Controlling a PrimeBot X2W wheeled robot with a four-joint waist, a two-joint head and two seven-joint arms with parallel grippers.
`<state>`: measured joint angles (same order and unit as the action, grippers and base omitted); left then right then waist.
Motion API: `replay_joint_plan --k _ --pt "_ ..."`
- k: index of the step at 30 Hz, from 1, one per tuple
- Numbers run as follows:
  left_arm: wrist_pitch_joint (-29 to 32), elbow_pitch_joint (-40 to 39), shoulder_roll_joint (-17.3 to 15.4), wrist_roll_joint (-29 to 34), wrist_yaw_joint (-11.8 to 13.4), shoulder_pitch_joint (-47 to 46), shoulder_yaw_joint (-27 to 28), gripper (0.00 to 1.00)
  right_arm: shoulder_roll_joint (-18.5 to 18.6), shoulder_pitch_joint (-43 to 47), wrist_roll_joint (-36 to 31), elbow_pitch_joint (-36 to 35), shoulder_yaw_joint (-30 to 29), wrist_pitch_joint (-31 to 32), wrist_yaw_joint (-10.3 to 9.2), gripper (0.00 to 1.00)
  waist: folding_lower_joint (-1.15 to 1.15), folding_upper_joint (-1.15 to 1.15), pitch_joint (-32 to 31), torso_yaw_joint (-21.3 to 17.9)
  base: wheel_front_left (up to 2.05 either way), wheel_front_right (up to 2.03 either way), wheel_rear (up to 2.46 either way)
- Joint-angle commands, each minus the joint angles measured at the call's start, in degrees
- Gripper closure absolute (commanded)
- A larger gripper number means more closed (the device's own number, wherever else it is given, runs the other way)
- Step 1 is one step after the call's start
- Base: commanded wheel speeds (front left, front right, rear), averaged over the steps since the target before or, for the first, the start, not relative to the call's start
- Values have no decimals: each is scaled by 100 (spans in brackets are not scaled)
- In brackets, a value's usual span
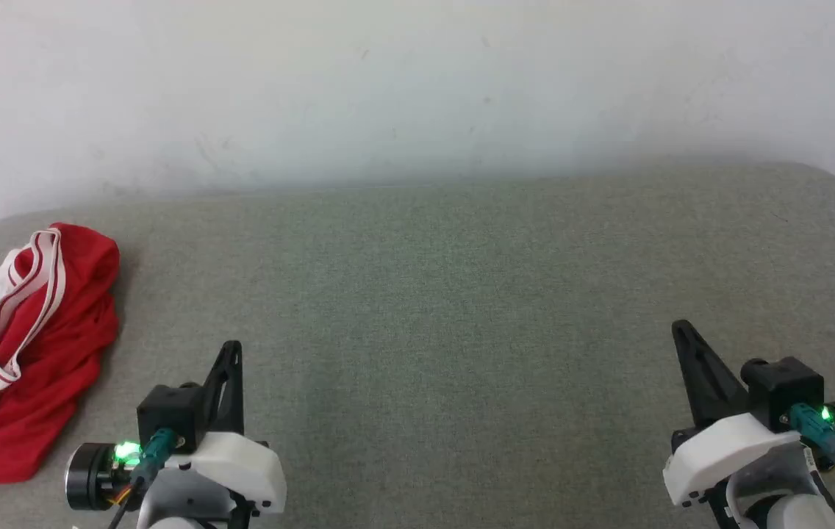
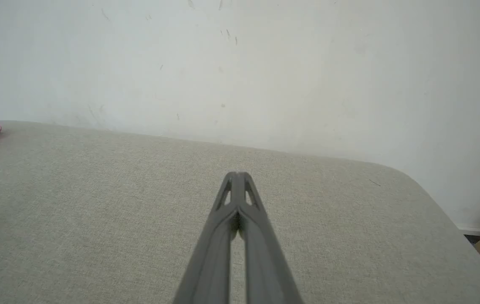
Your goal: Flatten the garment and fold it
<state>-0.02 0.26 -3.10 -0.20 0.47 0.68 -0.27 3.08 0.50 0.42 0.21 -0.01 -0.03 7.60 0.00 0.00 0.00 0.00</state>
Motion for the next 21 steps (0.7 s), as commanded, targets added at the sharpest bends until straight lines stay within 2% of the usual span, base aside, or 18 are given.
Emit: replay_joint_plan --k 1,21 --pt "2 -26 23 20 -47 -68 27 100 -21 -50 -42 -21 1 3 -11 100 0 0 0 0 0 0 0" --pt "2 -26 23 20 -47 -68 27 100 -21 -50 -42 -21 1 3 -11 100 0 0 0 0 0 0 0"
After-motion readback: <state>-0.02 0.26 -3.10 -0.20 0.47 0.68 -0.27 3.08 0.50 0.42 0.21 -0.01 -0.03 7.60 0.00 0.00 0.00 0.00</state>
